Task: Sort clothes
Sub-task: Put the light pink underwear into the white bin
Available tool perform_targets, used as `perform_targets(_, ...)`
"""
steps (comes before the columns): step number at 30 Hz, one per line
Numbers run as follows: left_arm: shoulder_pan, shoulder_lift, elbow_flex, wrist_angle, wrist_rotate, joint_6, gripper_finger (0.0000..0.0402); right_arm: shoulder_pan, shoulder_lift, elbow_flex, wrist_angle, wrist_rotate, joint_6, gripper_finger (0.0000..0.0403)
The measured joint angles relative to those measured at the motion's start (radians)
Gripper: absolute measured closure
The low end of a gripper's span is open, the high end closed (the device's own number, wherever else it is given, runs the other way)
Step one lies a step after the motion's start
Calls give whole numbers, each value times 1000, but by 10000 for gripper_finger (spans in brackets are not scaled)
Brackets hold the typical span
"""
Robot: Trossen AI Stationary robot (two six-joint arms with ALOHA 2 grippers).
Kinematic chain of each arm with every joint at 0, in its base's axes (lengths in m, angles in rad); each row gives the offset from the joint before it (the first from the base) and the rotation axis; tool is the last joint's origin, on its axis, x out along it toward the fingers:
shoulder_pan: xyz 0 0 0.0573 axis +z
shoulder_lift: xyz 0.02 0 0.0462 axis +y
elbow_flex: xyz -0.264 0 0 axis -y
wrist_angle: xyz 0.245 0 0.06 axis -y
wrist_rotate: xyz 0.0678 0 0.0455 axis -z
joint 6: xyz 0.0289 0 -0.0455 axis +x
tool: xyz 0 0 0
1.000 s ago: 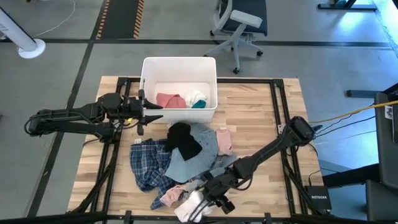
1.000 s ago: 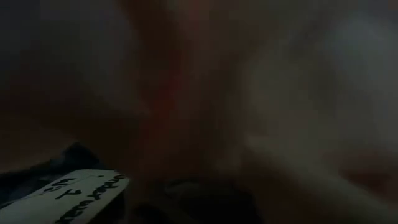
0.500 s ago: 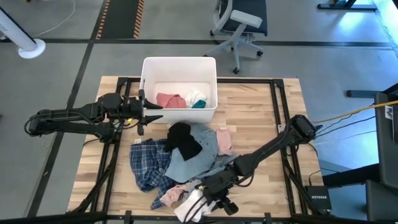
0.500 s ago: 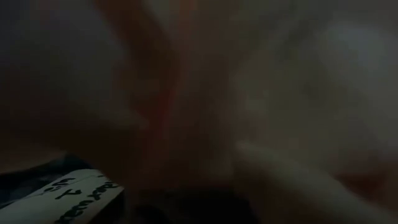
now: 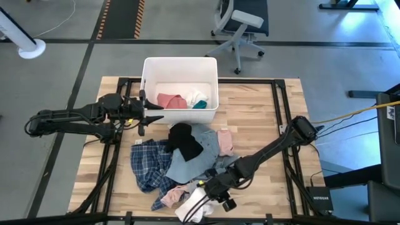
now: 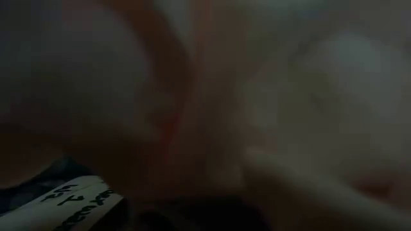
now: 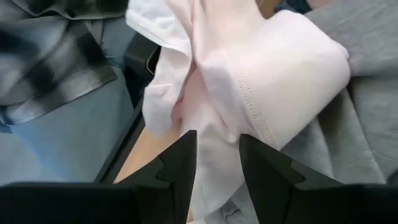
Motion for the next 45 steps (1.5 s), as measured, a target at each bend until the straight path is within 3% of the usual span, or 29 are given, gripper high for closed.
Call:
perform_targets(7,0,0,0,0,0,-2,242,0,-3,0,-48,-11,0,197)
perform_targets(11,0,0,0,0,0,-2,242,-15,-16,0,-52,-149,39,163)
perform_targets(14,1,0,0,0,0,-3,242,-15,-43,0,-52,-171,52,153)
perform_targets(23,1,0,0,0,0,-2,242,-7,-48,1,-85,2,-1,150)
perform_targets(30,1,0,0,0,0,1,242,2,-44,-25,29,17,-1,150)
perform_targets(45,2,0,0,0,0,1,242,-9,18,-26,48,34,-78,150)
